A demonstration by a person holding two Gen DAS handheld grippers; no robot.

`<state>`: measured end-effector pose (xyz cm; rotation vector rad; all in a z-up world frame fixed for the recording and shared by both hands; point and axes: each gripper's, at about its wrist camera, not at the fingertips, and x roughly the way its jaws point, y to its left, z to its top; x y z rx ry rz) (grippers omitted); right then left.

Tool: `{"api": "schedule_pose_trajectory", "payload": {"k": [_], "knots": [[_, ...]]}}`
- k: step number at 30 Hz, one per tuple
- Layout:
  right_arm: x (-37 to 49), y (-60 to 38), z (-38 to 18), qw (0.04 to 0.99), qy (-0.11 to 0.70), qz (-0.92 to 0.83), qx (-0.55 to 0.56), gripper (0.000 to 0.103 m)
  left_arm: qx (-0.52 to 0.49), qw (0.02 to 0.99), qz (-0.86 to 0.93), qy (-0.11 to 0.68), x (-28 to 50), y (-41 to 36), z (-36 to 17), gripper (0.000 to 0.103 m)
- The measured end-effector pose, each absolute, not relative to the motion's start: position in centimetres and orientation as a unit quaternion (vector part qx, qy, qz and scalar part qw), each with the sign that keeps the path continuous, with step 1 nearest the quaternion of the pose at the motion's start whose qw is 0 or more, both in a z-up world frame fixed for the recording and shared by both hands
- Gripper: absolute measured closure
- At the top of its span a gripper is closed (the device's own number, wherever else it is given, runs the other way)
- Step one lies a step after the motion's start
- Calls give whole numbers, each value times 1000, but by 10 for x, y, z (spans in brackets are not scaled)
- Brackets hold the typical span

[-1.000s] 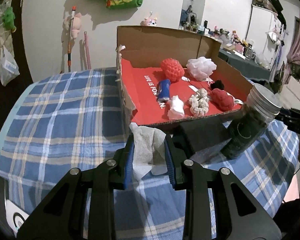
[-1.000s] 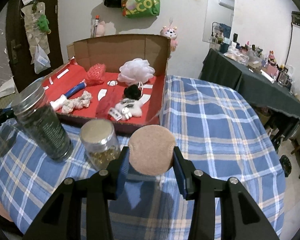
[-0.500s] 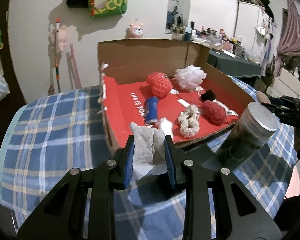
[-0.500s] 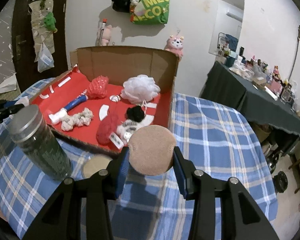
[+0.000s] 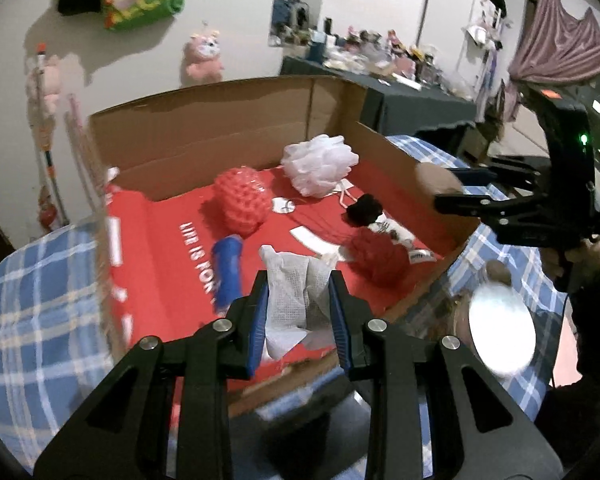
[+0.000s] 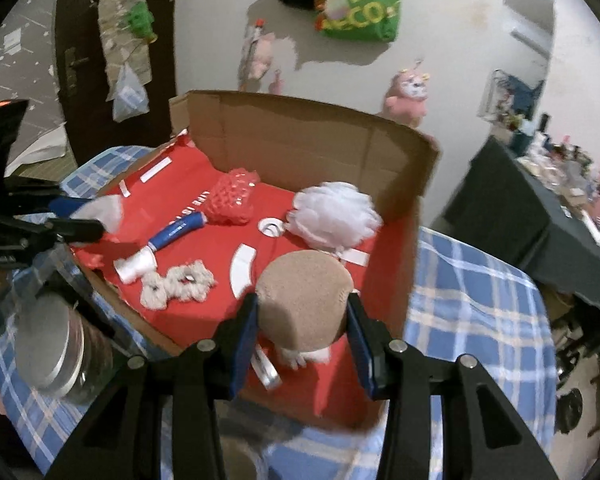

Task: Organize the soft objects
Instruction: 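Open the left tool releasing the tissue while the right tool releases the sponge pad in the box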

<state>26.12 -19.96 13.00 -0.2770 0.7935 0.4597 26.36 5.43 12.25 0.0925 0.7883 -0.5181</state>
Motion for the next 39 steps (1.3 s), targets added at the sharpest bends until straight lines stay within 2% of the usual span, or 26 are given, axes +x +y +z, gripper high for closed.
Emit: {"api": "schedule_pose_trajectory", "payload": {"k": [16,39], "knots": [[348,-133,91,810,483,284,-177,57,78,827,-270,487,356,6,82,76],[373,-124,60,783,522,279,-192,55,104,809,-255,519,384,2,58,76]]}}
